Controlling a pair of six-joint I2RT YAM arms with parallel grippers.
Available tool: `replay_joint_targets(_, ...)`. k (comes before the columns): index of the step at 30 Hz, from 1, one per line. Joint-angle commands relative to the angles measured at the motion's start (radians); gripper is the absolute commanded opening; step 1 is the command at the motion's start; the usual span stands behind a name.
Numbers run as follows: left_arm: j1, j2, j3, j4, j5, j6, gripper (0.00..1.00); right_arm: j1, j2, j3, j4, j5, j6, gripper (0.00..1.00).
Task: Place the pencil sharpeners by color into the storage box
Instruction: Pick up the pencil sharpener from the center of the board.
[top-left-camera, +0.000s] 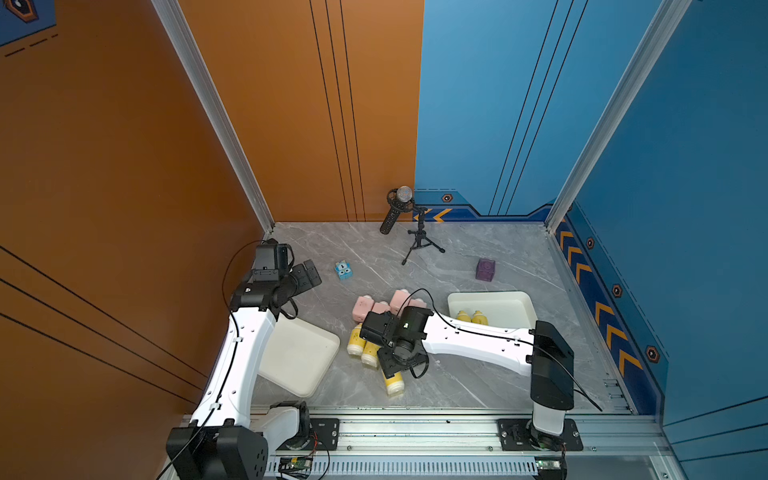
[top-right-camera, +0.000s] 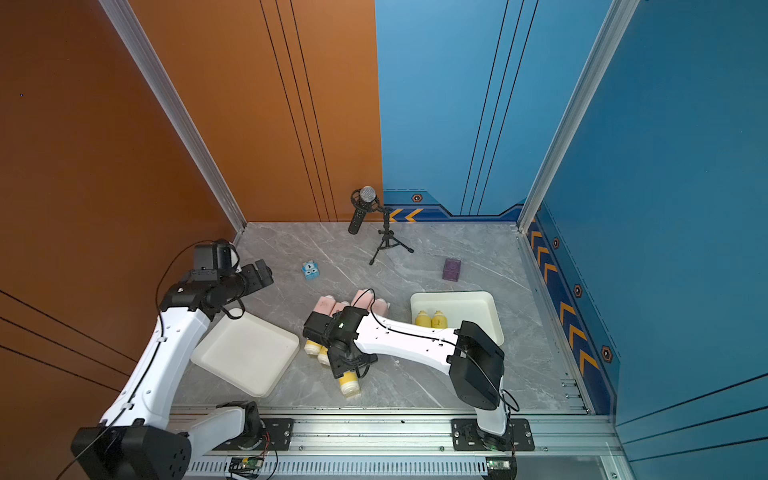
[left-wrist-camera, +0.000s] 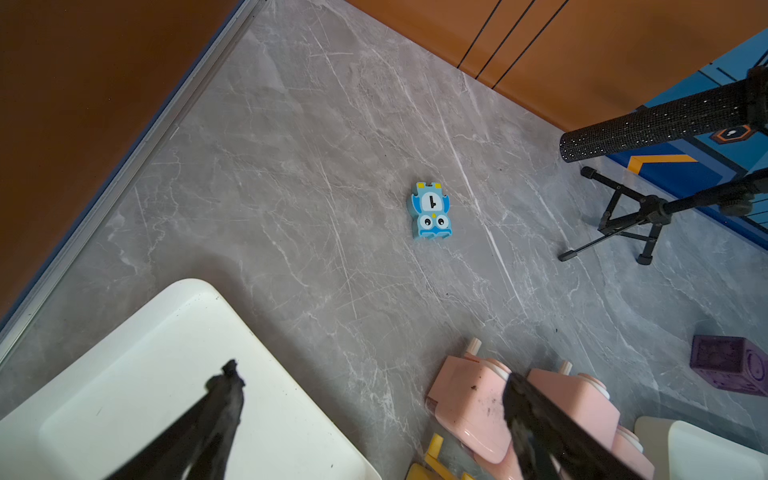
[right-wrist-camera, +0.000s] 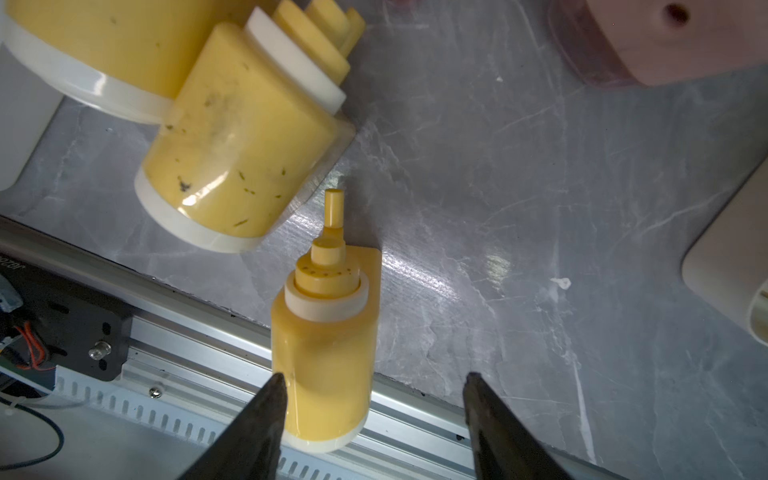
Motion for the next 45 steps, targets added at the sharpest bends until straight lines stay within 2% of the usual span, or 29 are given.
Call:
replay_joint_targets(1,0.007,-0.018,-0.015,-0.007,0.021,-0.012,0.98,0.008,0.012,0.023,-0.006,-0.014,0.019,0.69)
replay_joint_targets(21,0.010,-0.017,-0.019,-0.005,0.026,-0.014,0.98,0.042,0.055,0.014,0.049,-0.056,0.036,0.69)
replay_joint_targets(30,0.014,-0.019,-0.018,-0.004,0.027,-0.014,0.98,0.046,0.101,-0.012,0.068,-0.076,0.043,0.66)
replay_joint_targets(32,0.013,-0.019,-0.019,-0.003,0.027,-0.013,0.98,0.046,0.109,-0.019,0.069,-0.073,0.046,0.63)
replay_joint_targets(39,0.014,-0.018,-0.020,-0.003,0.029,-0.014,0.98,0.039,0.100,-0.044,0.068,-0.066,0.045,0.45)
replay_joint_targets(45,0.013,-0.017,-0.020,-0.002,0.029,-0.014,0.98,0.023,0.032,-0.075,0.041,-0.050,0.029,0.40)
